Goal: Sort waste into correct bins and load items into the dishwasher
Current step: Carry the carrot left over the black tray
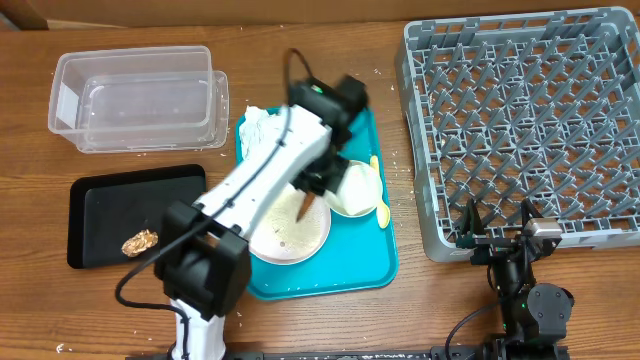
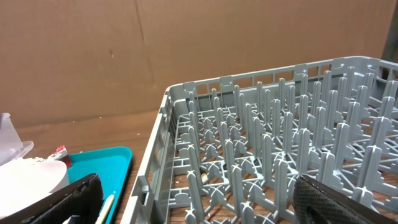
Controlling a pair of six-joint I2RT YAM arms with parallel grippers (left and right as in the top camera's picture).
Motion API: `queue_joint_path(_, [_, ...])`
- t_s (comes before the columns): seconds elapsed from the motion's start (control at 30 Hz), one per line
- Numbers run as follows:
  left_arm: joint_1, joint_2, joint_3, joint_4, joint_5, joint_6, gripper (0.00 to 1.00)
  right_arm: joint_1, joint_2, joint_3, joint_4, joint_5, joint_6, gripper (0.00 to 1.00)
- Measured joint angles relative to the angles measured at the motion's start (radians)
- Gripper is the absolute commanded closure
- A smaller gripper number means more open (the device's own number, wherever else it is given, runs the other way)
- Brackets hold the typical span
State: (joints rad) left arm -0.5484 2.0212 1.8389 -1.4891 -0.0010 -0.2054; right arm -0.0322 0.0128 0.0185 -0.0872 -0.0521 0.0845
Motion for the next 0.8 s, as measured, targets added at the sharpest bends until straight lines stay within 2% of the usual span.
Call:
queue_joint_path(0.27, [0.230,0.001,0.003,-0.042,-0.016,-0.037,0.94,0.000,0.000,0.000,0.000,0.000,0.000,0.00])
queue_joint_path(0.43, [0.364,0.001,0.003,-0.124,-0.110,-0.135,0.85,0.000,0.000,0.000,0.000,0.000,0.001,0.00])
queue_joint_path(0.6, [0.478,0.001,0.003,-0.111,-0.184,-0.212,0.85,0.000,0.000,0.000,0.000,0.000,0.000,0.00])
queue_joint_path(0.8, [0.571,0.001,0.003,-0.059,-0.211,-0.246,0.89,0.000,0.000,0.000,0.000,0.000,0.000,0.00])
